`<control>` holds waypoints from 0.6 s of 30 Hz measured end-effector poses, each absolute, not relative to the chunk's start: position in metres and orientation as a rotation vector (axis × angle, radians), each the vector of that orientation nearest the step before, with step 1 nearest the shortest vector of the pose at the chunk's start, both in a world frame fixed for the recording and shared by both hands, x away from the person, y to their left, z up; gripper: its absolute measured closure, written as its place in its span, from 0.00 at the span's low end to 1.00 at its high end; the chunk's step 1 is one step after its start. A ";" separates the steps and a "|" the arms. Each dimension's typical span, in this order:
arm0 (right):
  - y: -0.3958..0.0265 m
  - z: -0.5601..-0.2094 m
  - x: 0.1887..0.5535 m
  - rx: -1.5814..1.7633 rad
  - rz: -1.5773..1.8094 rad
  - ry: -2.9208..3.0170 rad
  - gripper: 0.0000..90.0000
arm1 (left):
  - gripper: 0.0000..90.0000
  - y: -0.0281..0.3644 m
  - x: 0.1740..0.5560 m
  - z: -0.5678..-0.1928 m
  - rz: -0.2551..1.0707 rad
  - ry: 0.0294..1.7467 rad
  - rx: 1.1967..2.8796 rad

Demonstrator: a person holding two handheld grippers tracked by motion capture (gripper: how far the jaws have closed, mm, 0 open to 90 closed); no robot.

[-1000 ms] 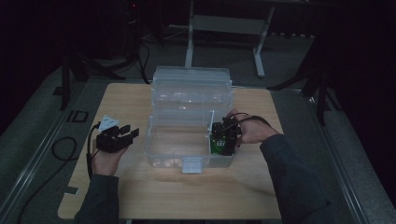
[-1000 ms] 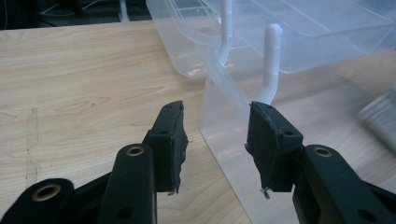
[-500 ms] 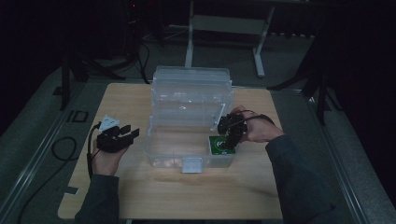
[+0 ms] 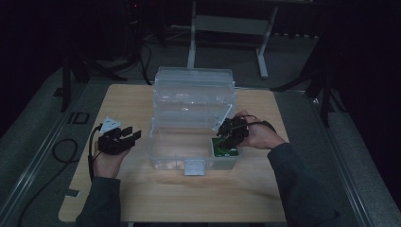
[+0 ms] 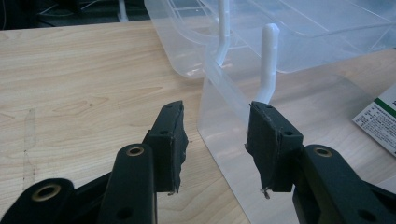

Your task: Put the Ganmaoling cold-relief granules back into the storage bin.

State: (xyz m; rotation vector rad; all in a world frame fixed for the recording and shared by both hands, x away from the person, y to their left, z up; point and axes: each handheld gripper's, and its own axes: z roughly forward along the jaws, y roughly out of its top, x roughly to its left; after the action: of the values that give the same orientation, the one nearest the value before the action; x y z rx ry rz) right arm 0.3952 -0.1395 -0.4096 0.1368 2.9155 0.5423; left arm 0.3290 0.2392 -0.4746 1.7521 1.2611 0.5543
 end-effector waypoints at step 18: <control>-0.133 -0.406 0.392 0.288 0.882 2.743 0.81 | 0.63 0.242 0.323 -0.477 0.550 1.262 1.758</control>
State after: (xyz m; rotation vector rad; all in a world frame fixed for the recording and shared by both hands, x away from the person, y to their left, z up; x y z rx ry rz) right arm 0.3923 -0.1327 -0.4056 0.2884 2.7431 0.8825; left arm 0.3230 0.2415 -0.4771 1.7579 1.2615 0.5495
